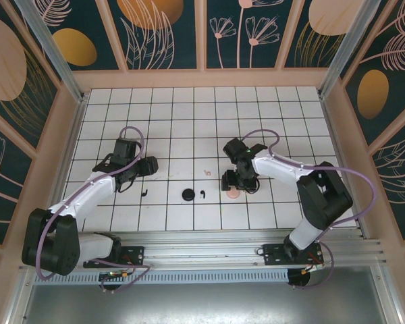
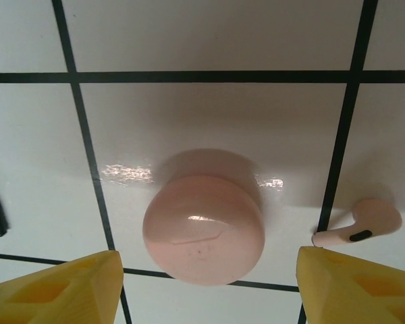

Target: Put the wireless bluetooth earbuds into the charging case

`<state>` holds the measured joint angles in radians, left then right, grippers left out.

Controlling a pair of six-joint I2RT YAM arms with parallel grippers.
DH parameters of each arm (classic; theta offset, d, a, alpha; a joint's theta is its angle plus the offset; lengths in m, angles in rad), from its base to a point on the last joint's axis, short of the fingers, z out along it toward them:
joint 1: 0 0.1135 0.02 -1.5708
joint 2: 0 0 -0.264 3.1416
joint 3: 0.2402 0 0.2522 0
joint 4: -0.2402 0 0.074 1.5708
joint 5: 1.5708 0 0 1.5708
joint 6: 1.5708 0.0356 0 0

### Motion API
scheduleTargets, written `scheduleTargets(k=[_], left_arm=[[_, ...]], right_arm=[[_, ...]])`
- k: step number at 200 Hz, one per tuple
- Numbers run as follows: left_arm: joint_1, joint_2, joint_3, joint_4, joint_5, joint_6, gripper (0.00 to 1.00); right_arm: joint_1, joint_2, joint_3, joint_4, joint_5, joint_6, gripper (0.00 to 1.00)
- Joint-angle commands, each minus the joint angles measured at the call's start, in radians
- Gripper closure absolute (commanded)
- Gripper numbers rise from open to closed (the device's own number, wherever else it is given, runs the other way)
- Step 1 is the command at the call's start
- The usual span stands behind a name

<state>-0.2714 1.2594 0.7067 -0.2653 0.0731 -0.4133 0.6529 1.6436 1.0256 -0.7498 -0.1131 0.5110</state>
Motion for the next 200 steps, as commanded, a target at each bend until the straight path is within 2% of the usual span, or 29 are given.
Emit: scheduleTargets(k=[1,62,127,200], left_arm=[[-0.006,-0.009,-0.004,-0.011,0.000,-0.014,0.36],[-0.005,-0.020,-0.012,-0.017,-0.010,-0.007,0.36],[-0.007,-0.028,-0.024,-0.018,-0.012,-0.007,0.37],[-0.007,-0.034,-0.011,-0.025,0.014,-0.001,0.40]], right_arm=[[0.023,0.028,0.037,-0.036,0.044,0.020,0.31],[0.056,0.094,0.062,-0.057,0.109,0.011,0.32],[0.063,0.121,0.054,-0.017,0.100,0.007,0.37],[0.065,0.075,0.017,0.022,0.113,0.025,0.54]])
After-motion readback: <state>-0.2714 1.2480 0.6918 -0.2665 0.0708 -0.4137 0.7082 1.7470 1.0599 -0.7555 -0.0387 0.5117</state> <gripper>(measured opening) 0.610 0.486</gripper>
